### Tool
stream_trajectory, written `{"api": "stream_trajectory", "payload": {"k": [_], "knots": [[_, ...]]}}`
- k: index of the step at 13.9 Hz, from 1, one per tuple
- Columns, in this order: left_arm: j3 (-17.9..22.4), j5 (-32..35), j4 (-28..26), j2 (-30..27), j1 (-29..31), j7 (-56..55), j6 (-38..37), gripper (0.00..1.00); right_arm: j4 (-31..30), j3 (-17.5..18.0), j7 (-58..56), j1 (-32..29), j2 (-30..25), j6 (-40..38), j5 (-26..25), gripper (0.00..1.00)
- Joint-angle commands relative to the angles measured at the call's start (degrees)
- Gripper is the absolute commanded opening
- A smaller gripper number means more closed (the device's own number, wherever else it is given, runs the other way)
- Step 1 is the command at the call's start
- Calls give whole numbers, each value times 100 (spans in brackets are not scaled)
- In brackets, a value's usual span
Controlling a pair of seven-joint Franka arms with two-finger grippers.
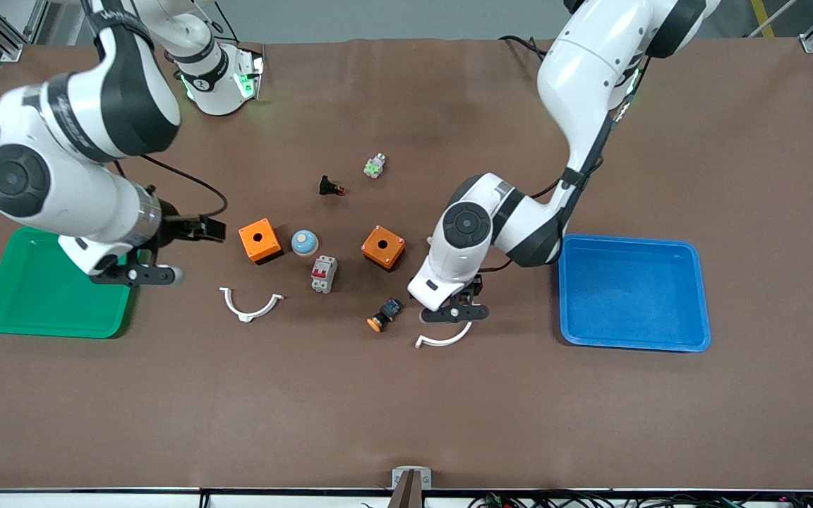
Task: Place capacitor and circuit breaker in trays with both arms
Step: 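Reach the right gripper to the breaker while the left gripper reaches the capacitor, then lower and close the right gripper on the breaker while the left grasps the capacitor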
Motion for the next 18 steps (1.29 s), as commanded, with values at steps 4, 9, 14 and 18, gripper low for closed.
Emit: {"api": "stream_trajectory", "payload": {"k": [4,9,14,18], "knots": [[203,10,173,363,-336,-318,181,74,59,-56,1392,591,392,685,183,100],[194,19,156,372,-389,-327,128,65,-319,-38,1491,1058,716,1696,32,100],[194,28,85,372,-398,-310,-20,57,-977,-38,1588,1243,963,2574,428,100],[194,28,85,372,-407,-310,-65,47,-1461,-47,1597,1428,963,3295,428,100]]}}
